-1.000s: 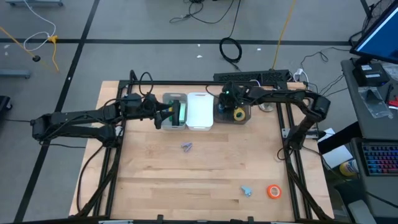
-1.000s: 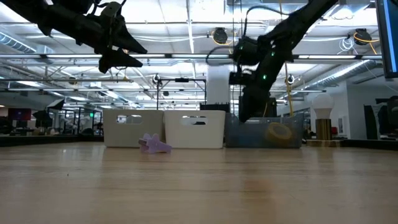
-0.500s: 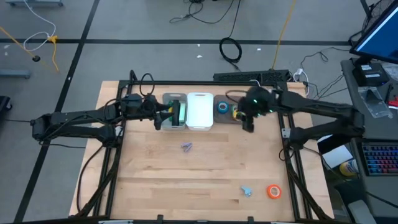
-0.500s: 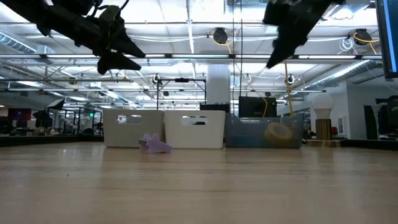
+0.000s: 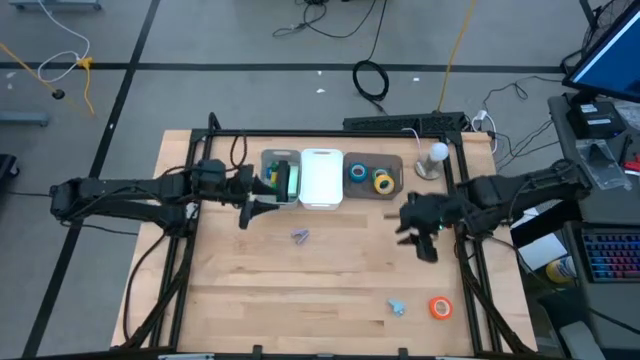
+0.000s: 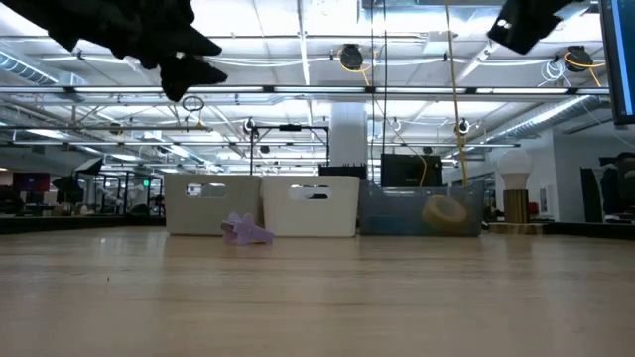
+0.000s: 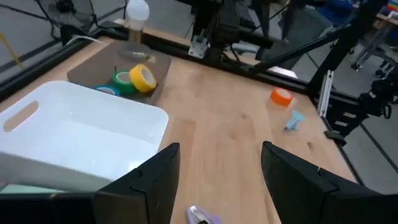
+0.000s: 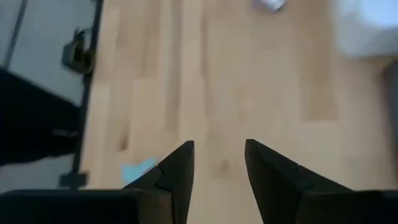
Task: Pick and place Stapler, Stapler remover, tape
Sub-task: Put the orange tape into the black bin
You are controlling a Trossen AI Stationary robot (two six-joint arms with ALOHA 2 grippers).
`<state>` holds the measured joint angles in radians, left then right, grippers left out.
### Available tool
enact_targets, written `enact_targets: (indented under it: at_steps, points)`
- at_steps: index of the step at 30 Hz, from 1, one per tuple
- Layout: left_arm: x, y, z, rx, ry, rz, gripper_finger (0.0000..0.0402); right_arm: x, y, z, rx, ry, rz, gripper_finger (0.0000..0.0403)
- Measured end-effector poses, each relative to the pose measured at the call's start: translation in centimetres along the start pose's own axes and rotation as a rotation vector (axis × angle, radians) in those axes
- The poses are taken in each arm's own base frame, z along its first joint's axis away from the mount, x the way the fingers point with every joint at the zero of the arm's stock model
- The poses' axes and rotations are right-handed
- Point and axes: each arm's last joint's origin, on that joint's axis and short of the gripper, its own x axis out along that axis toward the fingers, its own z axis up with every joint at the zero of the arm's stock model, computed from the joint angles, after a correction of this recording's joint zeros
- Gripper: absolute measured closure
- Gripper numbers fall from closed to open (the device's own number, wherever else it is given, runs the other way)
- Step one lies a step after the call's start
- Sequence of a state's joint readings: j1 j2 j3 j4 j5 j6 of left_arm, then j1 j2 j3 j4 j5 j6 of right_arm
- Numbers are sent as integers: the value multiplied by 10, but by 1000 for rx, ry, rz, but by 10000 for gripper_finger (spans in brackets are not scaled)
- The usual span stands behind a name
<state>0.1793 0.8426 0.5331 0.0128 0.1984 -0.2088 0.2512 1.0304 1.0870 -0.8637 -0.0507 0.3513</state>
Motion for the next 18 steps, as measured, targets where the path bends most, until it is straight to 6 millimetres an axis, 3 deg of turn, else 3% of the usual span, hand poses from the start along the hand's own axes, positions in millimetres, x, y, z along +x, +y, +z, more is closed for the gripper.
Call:
enact_targets:
  at_steps: [7,18]
  points:
    - [-11,-20,-5,37,-65,-3,176,11,32,-20,38,163,44,268]
    - [-28,-19,-56,49,-153,-76,176,28,74,-52,22,368,50,268]
